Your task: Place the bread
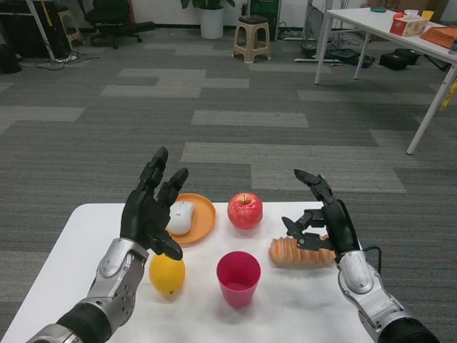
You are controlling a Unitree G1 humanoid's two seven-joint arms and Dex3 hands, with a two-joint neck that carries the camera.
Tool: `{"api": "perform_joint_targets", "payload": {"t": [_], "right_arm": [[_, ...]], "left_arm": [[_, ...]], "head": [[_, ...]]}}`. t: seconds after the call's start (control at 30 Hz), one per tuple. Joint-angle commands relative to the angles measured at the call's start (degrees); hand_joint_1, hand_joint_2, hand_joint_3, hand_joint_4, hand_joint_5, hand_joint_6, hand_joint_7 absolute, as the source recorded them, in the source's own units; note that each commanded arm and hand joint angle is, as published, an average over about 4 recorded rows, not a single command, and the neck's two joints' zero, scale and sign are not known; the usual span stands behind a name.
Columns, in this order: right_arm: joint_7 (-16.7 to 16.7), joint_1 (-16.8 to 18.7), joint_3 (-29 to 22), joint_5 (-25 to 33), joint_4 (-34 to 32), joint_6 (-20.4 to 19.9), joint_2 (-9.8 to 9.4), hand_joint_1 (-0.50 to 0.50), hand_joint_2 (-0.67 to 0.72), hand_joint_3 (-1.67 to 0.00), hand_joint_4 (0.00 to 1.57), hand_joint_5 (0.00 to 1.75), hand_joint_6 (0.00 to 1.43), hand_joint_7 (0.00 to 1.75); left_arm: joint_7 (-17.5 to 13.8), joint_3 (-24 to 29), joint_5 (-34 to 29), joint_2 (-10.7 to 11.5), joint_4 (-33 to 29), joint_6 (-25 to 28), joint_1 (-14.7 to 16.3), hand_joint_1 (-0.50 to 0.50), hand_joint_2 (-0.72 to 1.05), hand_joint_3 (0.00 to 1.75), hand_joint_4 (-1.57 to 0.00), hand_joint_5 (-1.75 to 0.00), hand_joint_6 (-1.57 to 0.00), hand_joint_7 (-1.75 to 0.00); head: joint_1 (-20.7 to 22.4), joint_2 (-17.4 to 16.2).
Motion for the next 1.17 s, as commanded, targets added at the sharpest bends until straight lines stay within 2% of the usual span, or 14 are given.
{"api": "perform_joint_targets", "payload": {"t": [0.03,0.13,0.2,0.27,0.3,0.33,0.43,0.53,0.67,0.7,0.8,0.97,1.03,1.17], "right_arm": [[-1.27,0.34,0.62,0.90,-1.94,-0.73,0.47,-0.46,-0.54,-0.95,1.37,0.87,0.23,0.49],[-2.28,0.62,1.04,1.28,-4.29,-0.73,0.78,-0.46,-0.48,-0.97,1.37,0.87,0.23,0.54],[-2.61,0.71,1.28,1.28,-5.34,-0.73,0.89,-0.46,-0.34,-0.75,1.34,0.87,0.21,0.56],[-2.86,0.73,1.56,1.26,-6.20,-0.73,0.96,-0.46,-0.10,-0.44,1.21,0.82,0.17,0.56],[-2.94,0.73,1.72,1.26,-6.60,-0.73,0.98,-0.46,0.00,-0.36,1.08,0.73,0.14,0.56],[-2.94,0.73,1.87,1.26,-6.88,-0.73,0.98,-0.46,0.19,-0.24,0.84,0.56,0.09,0.52],[-2.92,0.73,2.38,1.21,-7.52,-0.73,0.98,-0.46,0.57,-0.08,0.23,0.15,0.00,0.38],[-2.77,0.73,2.90,1.21,-8.00,-0.64,0.91,-0.46,0.66,-0.02,0.00,0.00,0.00,0.14],[-2.68,0.73,3.26,1.21,-8.31,-0.51,0.76,-0.46,0.66,0.00,0.00,0.00,0.00,0.02],[-2.68,0.73,3.30,1.21,-8.40,-0.51,0.71,-0.46,0.66,-0.02,0.00,0.00,0.00,0.00],[-2.75,0.73,3.41,1.21,-8.66,-0.51,0.63,-0.46,0.66,-0.06,0.00,0.00,0.00,0.00],[-2.90,0.73,3.43,1.26,-8.93,-0.60,0.54,-0.46,0.65,0.00,0.00,0.00,0.00,0.00],[-2.99,0.73,3.39,1.21,-8.97,-0.60,0.45,-0.46,0.61,0.00,0.00,0.00,0.00,0.00],[-3.12,0.73,3.42,1.30,-9.01,-0.62,0.45,-0.46,0.64,-0.03,0.00,0.00,0.00,0.00]], "left_arm": [[0.05,0.26,-0.34,0.11,0.10,-0.13,-0.73,0.50,-0.46,0.09,0.00,-0.41,0.00,0.00],[0.05,0.26,-0.34,0.11,0.23,-0.11,-1.04,0.50,-0.46,0.09,0.00,-0.41,0.00,0.00],[0.05,0.26,-0.34,0.13,0.25,-0.07,-1.15,0.50,-0.46,0.09,0.00,-0.44,0.00,0.00],[0.05,0.24,-0.34,0.17,0.25,-0.04,-1.23,0.50,-0.46,0.09,0.00,-0.46,0.00,0.00],[0.05,0.22,-0.34,0.20,0.25,-0.04,-1.28,0.50,-0.46,0.09,0.00,-0.46,0.00,0.00],[0.05,0.19,-0.34,0.20,0.27,-0.04,-1.30,0.50,-0.46,0.09,0.00,-0.44,0.00,0.00],[0.05,0.17,-0.30,0.20,0.29,-0.04,-1.30,0.50,-0.46,0.09,0.00,-0.41,0.00,0.00],[0.05,0.17,-0.25,0.20,0.23,-0.04,-1.06,0.50,-0.46,0.09,0.00,-0.44,0.00,0.00],[0.05,0.22,-0.25,0.20,0.07,-0.04,-0.75,0.50,-0.46,0.09,0.00,-0.49,0.00,0.00],[0.05,0.24,-0.25,0.20,0.07,-0.04,-0.71,0.50,-0.46,0.09,0.00,-0.51,0.00,0.00],[0.05,0.26,-0.25,0.20,0.01,-0.04,-0.62,0.50,-0.46,0.09,0.00,-0.44,0.00,0.00],[0.05,0.26,-0.25,0.20,-0.01,-0.04,-0.53,0.50,-0.46,0.09,0.00,-0.41,0.00,0.00],[0.05,0.26,-0.25,0.20,-0.01,-0.04,-0.57,0.50,-0.46,0.09,0.00,-0.41,0.00,0.00],[0.05,0.26,-0.25,0.20,-0.01,-0.04,-0.62,0.50,-0.46,0.09,0.00,-0.41,0.00,0.00]], "head": [[-0.02,-0.09],[-0.09,-0.17],[-0.07,-0.16],[-0.22,-0.14],[-0.28,-0.06],[-0.34,-0.02],[-0.16,0.05],[0.03,0.07],[0.06,0.13],[0.06,0.19],[0.04,0.25],[-0.03,0.33],[0.00,0.34],[-0.12,0.28]]}}
